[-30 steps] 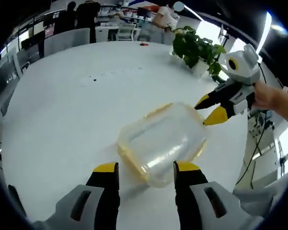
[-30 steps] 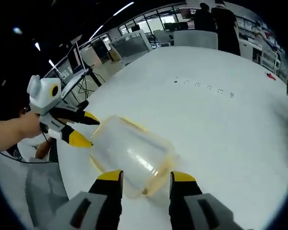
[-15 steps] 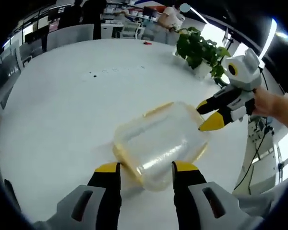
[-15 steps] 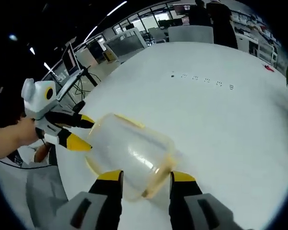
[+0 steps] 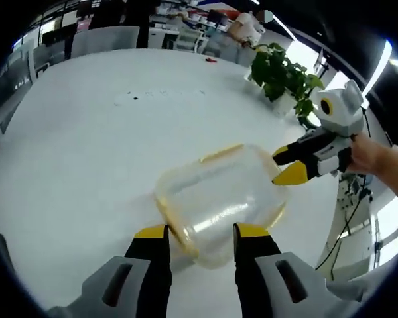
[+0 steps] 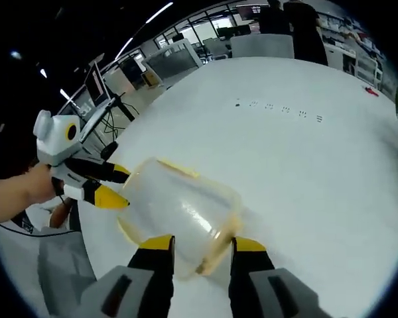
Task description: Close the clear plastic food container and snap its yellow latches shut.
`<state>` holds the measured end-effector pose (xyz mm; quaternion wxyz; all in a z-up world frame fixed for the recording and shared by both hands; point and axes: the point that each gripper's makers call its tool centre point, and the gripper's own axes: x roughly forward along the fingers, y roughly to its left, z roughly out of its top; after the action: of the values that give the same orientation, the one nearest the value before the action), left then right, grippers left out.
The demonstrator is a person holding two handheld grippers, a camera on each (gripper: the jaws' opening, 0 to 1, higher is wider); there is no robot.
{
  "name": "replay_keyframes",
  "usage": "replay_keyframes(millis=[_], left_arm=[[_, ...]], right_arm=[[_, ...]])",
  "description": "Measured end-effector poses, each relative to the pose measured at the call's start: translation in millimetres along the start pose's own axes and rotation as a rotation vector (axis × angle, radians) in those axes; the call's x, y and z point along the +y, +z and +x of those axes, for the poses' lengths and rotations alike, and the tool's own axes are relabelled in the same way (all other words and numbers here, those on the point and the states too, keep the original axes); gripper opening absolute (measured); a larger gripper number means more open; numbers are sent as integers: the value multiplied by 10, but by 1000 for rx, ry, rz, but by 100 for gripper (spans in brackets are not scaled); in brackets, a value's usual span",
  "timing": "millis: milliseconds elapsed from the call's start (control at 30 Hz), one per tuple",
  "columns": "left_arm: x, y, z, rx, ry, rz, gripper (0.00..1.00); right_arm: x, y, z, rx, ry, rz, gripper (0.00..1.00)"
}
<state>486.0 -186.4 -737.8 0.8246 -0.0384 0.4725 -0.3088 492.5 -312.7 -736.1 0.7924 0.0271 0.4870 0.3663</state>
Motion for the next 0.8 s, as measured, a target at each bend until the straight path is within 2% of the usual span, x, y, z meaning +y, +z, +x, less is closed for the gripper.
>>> replay_keyframes(millis=[100, 133, 200, 633, 800], left_arm=[[45, 12, -1, -9, 3, -9, 33], [44, 50, 7, -24, 8, -13, 33], [39, 22, -13, -9, 6, -6, 33], [58, 45, -30, -4, -2, 9, 33], [63, 37, -40, 4, -7, 12, 33]], right_arm=[[43, -22, 3, 8, 34, 32, 25], [69, -110, 8, 33, 44, 87, 23], [38, -58, 7, 4, 33, 34, 23], [61, -50, 19, -33, 19, 82, 25], [95, -63, 25, -24, 13, 86, 25]])
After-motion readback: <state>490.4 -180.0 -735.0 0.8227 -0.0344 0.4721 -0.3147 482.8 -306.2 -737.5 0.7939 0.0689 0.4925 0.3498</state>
